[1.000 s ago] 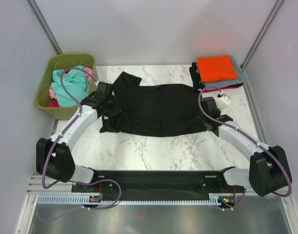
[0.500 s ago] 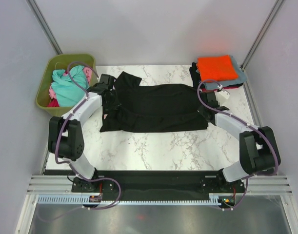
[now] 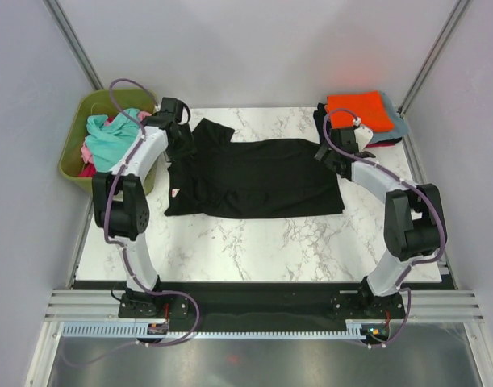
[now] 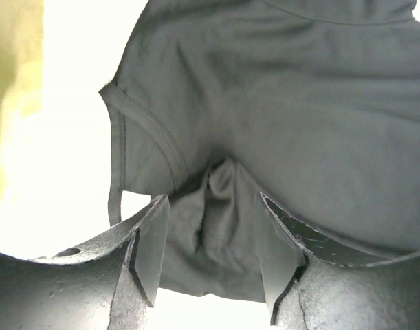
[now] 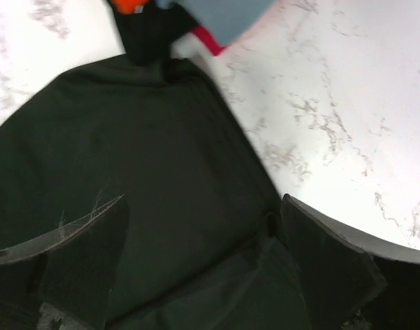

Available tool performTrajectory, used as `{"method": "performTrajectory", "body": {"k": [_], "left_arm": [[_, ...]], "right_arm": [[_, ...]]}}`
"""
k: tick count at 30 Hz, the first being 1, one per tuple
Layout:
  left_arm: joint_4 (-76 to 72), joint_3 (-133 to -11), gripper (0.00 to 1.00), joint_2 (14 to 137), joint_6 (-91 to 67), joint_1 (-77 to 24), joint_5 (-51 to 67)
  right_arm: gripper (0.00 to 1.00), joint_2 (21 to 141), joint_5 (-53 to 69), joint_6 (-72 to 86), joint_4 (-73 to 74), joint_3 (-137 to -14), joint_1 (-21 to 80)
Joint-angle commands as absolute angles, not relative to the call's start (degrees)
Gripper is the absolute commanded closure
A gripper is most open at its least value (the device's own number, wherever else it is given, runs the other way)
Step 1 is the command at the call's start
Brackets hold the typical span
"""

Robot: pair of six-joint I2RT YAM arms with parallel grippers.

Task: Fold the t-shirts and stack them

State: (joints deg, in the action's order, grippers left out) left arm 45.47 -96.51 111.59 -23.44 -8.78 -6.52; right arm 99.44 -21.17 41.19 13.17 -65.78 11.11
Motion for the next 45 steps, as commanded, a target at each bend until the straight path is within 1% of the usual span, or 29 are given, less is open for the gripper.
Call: {"method": "performTrajectory", "body": {"k": [1, 2, 4, 5, 6, 7, 8, 9, 11, 14, 16, 19, 20, 21, 25, 28, 29, 30, 32, 36, 42, 45], "left_arm": [[47.91, -93.98, 0.41, 102.33, -22.76, -9.14, -6.68], [44.68, -87.69, 0.42, 97.17, -24.33, -9.23, -5.72], [40.19, -79.67, 0.41, 90.82, -26.18, -9.32, -3.79], [38.16, -71.62, 0.41, 84.87, -28.45, -9.32, -2.04], [32.84, -67.37, 0.42, 82.12, -29.52, -9.32, -0.80], [30.61, -63.32, 0.42, 79.74, -30.84, -9.32, -0.27], [28.41, -55.71, 0.43, 77.19, -32.85, -9.32, 1.30], [22.39, -52.16, 0.43, 73.25, -33.57, -9.32, 1.58], [18.65, -44.69, 0.45, 70.85, -35.84, -9.23, 0.18], [12.14, -40.01, 0.50, 70.92, -37.17, -8.88, 0.17], [10.82, -39.46, 0.50, 73.63, -37.88, -8.35, 0.09], [10.46, -39.20, 0.46, 77.41, -39.81, -6.68, 0.18], [10.46, -38.76, 0.43, 78.04, -40.08, -6.07, 0.18], [10.28, -38.41, 0.42, 78.57, -40.08, -4.67, 0.18], [9.05, -36.22, 0.41, 79.63, -39.46, -0.09, 0.79], [8.62, -33.15, 0.42, 77.70, -41.30, 2.46, -3.15], [7.74, -30.09, 0.42, 76.91, -42.09, 3.33, -3.86], [5.39, -28.67, 0.43, 75.86, -42.27, 5.25, -3.69], [3.44, -26.29, 0.43, 75.67, -42.01, 6.06, -2.47], [1.85, -26.63, 0.44, 77.25, -41.57, 6.33, -0.36], [0.27, -25.58, 0.45, 76.56, -41.04, 6.85, -0.35], [0.26, -25.14, 0.46, 75.94, -40.52, 7.12, -0.26]], "right_arm": [[0.02, 94.49, -18.63, 35.80, 14.15, -68.20, 13.26], [0.02, 92.66, -18.63, 34.81, 14.06, -68.55, 16.32], [0.02, 91.59, -18.81, 32.71, 14.24, -69.25, 20.19], [0.02, 91.23, -18.72, 31.48, 14.85, -70.21, 24.39], [0.02, 91.23, -17.85, 31.12, 14.77, -70.66, 26.35], [0.04, 91.49, -14.10, 30.94, 14.50, -71.10, 28.02], [0.04, 92.45, -12.24, 30.94, 13.54, -71.45, 30.73], [0.05, 93.16, -10.39, 31.46, 12.84, -71.72, 31.98], [0.07, 95.96, -5.83, 31.73, 10.21, -73.20, 35.57], [0.11, 100.87, -0.20, 32.08, 6.43, -76.72, 39.62], [0.12, 103.70, 1.30, 32.52, 6.85, -79.53, 41.39], [0.13, 108.62, 0.88, 33.48, 8.70, -85.41, 43.68], [0.13, 110.63, 0.88, 33.83, 9.31, -86.21, 44.46], [0.13, 111.61, 0.88, 34.10, 9.58, -87.09, 44.82], [0.15, 116.45, 1.76, 35.07, 10.72, -91.13, 46.67], [0.16, 119.79, 1.84, 35.86, 11.51, -94.29, 47.90], [0.16, 121.10, 1.76, 36.29, 12.12, -94.83, 48.42], [0.16, 121.64, 1.41, 36.39, 12.56, -95.27, 48.78], [0.16, 122.78, 0.79, 36.56, 12.83, -95.89, 49.22], [0.18, 124.80, -1.66, 37.79, 15.46, -97.29, 50.36], [0.28, 127.35, -6.05, 37.79, 19.77, -100.37, 52.12], [0.32, 127.88, -7.38, 38.23, 21.09, -100.72, 52.82]]}}
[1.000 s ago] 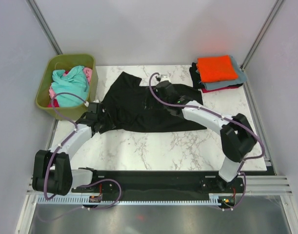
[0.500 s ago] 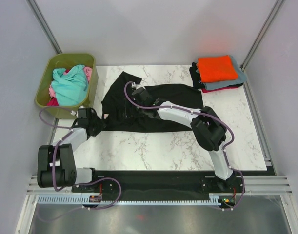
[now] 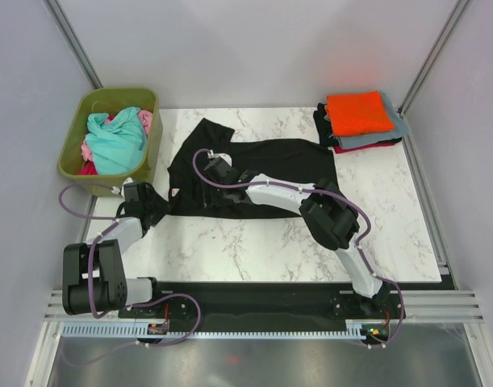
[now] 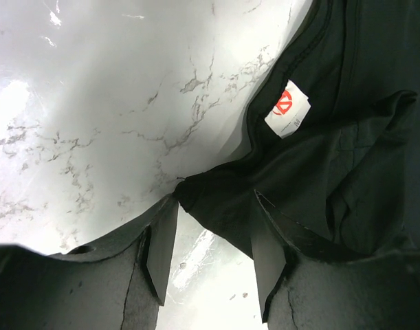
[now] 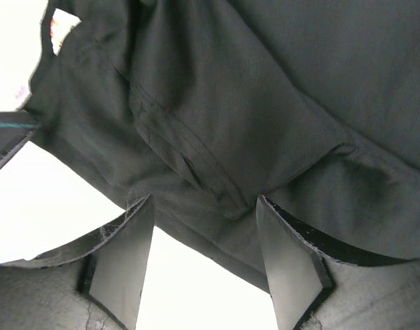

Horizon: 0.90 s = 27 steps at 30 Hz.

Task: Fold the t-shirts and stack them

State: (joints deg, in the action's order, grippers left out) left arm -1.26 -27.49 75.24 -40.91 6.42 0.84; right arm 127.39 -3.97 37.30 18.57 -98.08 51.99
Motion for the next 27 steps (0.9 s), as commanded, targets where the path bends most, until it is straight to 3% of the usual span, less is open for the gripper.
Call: {"method": "performTrajectory", "body": {"k": [1, 11, 17, 19, 23, 24, 27], "left_arm": [[0.26, -24.96, 0.46, 75.94, -40.52, 7.21, -0.26], [-2.64, -23.38, 0.52, 74.09, -40.61, 7.47, -0.26], [-3.25, -23.29, 0.63, 74.18, -40.17, 7.47, 1.41], [-3.43, -23.29, 0.63, 74.27, -40.17, 7.38, 1.41], [-3.60, -23.20, 0.64, 74.27, -39.99, 7.47, 1.67], [-3.69, -23.20, 0.64, 74.27, -40.08, 7.47, 1.76], [-3.78, -23.12, 0.65, 74.27, -39.99, 7.56, 1.76]], "right_arm": [[0.32, 128.23, -7.38, 38.41, 21.35, -100.81, 52.91], [0.33, 128.58, -10.45, 39.20, 22.68, -100.55, 53.61], [0.46, 130.60, -11.51, 39.64, 23.03, -102.21, 53.53], [0.60, 131.13, -11.78, 39.64, 23.12, -102.91, 53.44], [0.74, 131.75, -11.95, 39.02, 24.08, -104.41, 53.35], [0.85, 131.92, -12.13, 38.94, 24.26, -104.76, 53.35], [1.00, 131.66, -12.22, 39.20, 24.70, -105.03, 52.91]]}}
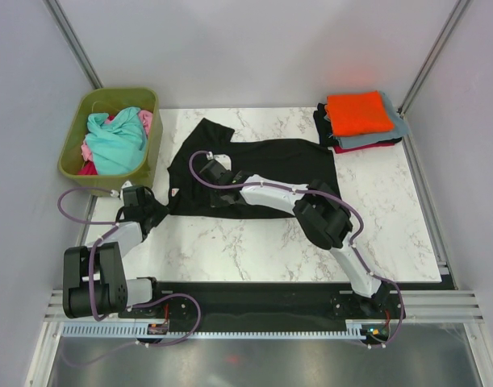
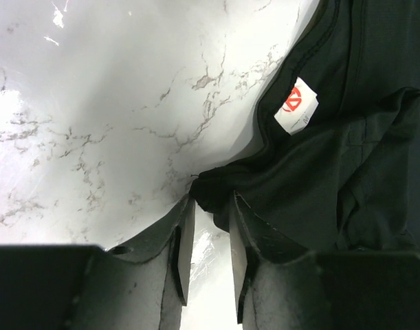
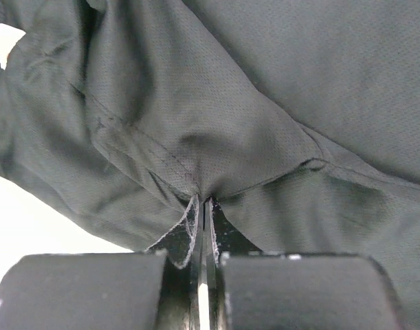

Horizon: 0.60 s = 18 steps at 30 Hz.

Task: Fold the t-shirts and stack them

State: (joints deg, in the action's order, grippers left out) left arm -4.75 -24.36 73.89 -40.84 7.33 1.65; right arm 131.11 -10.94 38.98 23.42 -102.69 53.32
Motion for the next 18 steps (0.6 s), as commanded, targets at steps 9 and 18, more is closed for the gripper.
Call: {"method": "performTrajectory", "body": {"k": [9, 18], "left_arm": [[-4.04, -22.68, 0.86, 73.65, -40.25, 7.47, 1.49], [-4.92, -21.45, 0.98, 72.25, -40.60, 7.47, 1.23]], "right_arm": [[1.00, 130.42, -11.08, 39.02, 25.40, -111.08, 48.43], [0.94, 137.62, -5.02, 39.99, 24.61, -122.06, 40.79]]}}
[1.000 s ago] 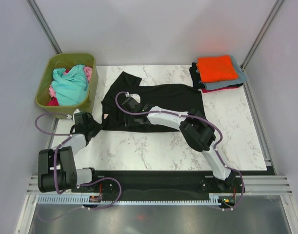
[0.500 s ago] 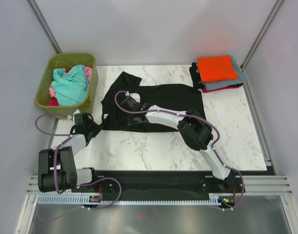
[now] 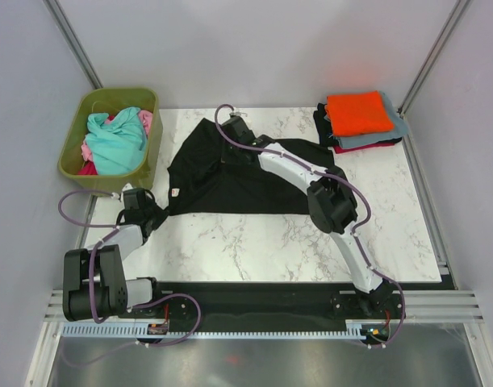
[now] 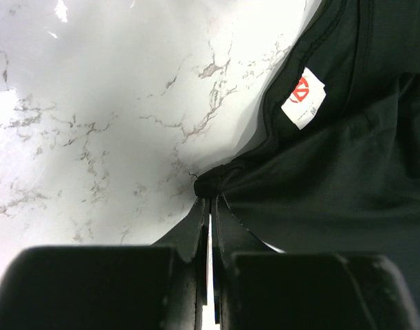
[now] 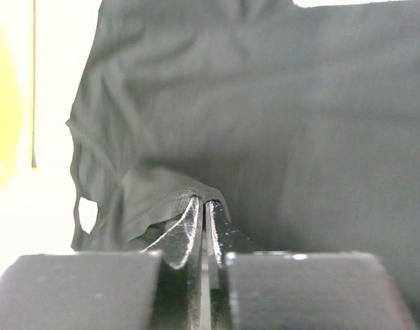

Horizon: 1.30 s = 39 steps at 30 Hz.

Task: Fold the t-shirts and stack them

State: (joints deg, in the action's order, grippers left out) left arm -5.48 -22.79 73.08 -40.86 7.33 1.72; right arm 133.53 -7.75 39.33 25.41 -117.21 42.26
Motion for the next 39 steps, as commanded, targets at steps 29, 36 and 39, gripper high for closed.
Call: {"method": "performTrajectory", "body": {"k": [29, 36, 39], "left_arm": [[-5.36, -22.32, 0.98, 73.91, -40.17, 6.95, 2.72], [-5.27, -22.15, 0.98, 73.56, -40.26, 6.85, 2.28], [-5.27, -22.32, 0.98, 73.83, -40.17, 6.85, 2.46]], "right_arm": [[0.22, 132.00, -7.74, 32.16, 22.68, -118.03, 45.61], [0.25, 139.91, -1.32, 33.83, 21.89, -125.58, 47.81], [0.25, 142.20, -0.09, 34.71, 20.66, -127.00, 47.81]]}}
